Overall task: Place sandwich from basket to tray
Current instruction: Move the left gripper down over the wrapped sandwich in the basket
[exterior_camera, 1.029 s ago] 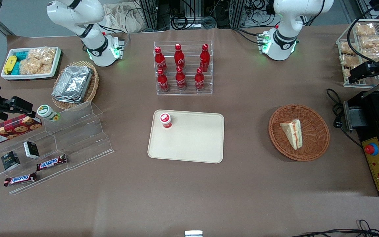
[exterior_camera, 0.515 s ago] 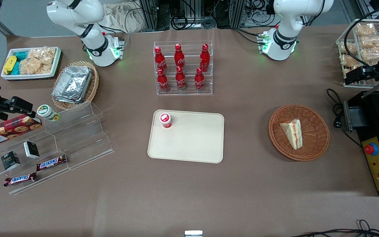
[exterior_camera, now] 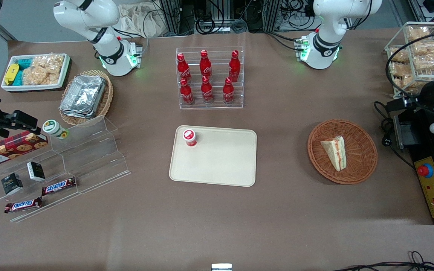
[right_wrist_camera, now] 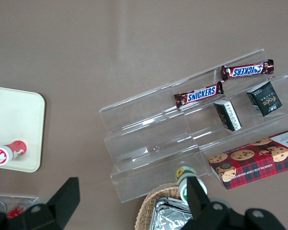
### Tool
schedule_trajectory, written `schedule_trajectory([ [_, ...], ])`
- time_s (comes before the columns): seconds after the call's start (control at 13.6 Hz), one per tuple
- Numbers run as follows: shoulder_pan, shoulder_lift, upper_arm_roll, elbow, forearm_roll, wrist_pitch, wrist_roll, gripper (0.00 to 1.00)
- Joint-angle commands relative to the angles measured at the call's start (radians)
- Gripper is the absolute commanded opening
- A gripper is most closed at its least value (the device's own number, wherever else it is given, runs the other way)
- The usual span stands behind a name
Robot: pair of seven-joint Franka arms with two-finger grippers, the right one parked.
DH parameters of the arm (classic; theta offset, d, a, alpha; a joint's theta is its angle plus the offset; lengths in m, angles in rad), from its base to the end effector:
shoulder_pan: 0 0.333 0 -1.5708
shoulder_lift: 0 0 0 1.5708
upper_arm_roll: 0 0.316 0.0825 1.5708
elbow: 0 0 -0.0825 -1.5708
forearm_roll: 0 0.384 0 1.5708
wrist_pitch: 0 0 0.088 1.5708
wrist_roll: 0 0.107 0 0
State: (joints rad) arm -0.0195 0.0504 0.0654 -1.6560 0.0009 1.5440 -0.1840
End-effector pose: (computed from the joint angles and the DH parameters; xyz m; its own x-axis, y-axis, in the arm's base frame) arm 0.5589 0.0250 0.5545 0.9608 0.2278 -0.1581 0.2253 -0.9737 -0.0337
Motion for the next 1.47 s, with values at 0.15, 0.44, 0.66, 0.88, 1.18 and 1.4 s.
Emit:
schedule_trajectory([
  [0.15, -0.008, 0.015, 0.002, -0.119, -0.007, 0.160, -0.109, 1.00],
  [0.44, -0.008, 0.069, 0.002, -0.175, -0.007, 0.270, -0.143, 1.00],
  [0.66, -0.014, 0.111, 0.001, -0.226, -0.005, 0.355, -0.189, 1.00],
  [0.88, -0.023, 0.157, 0.001, -0.264, -0.004, 0.436, -0.218, 1.00],
  [1.18, -0.080, 0.233, 0.001, -0.286, 0.004, 0.525, -0.287, 1.00],
  [1.4, -0.111, 0.288, 0.002, -0.286, 0.010, 0.544, -0.293, 1.00],
])
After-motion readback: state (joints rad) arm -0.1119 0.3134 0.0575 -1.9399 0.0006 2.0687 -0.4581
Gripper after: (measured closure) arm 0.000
